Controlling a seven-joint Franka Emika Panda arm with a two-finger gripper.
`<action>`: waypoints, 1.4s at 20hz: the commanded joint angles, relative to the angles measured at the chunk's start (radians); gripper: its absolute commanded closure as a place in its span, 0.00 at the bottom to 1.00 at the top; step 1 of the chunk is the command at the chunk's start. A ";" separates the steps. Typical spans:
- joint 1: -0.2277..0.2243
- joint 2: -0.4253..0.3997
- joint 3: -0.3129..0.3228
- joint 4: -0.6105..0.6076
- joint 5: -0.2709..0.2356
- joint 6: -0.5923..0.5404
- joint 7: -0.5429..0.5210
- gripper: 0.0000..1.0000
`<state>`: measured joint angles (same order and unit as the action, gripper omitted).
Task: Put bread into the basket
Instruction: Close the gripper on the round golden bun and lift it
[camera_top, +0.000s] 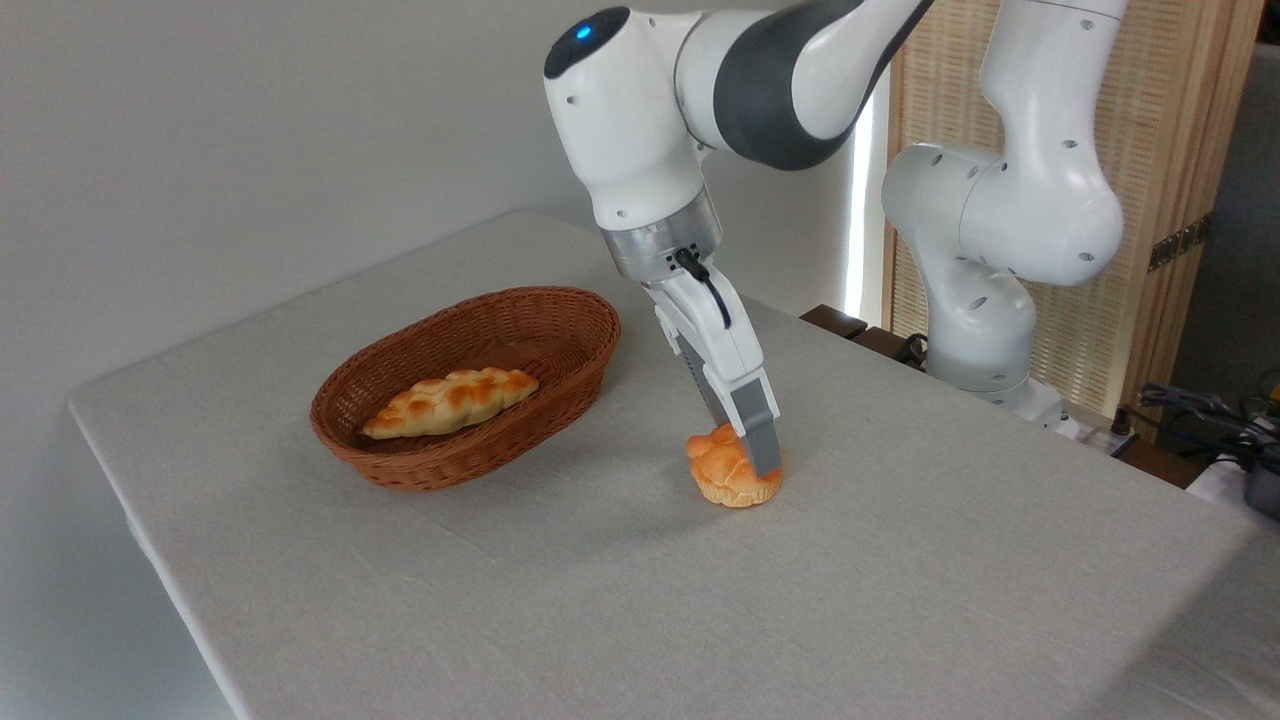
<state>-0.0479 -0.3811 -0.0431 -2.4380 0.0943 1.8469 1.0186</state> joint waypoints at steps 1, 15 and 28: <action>-0.026 0.002 0.023 -0.061 0.013 0.072 0.014 0.01; -0.026 0.016 0.026 -0.058 0.012 0.094 0.015 0.76; -0.026 0.044 0.025 0.069 0.005 0.022 0.014 0.76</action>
<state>-0.0607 -0.3685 -0.0341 -2.4481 0.0943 1.9096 1.0186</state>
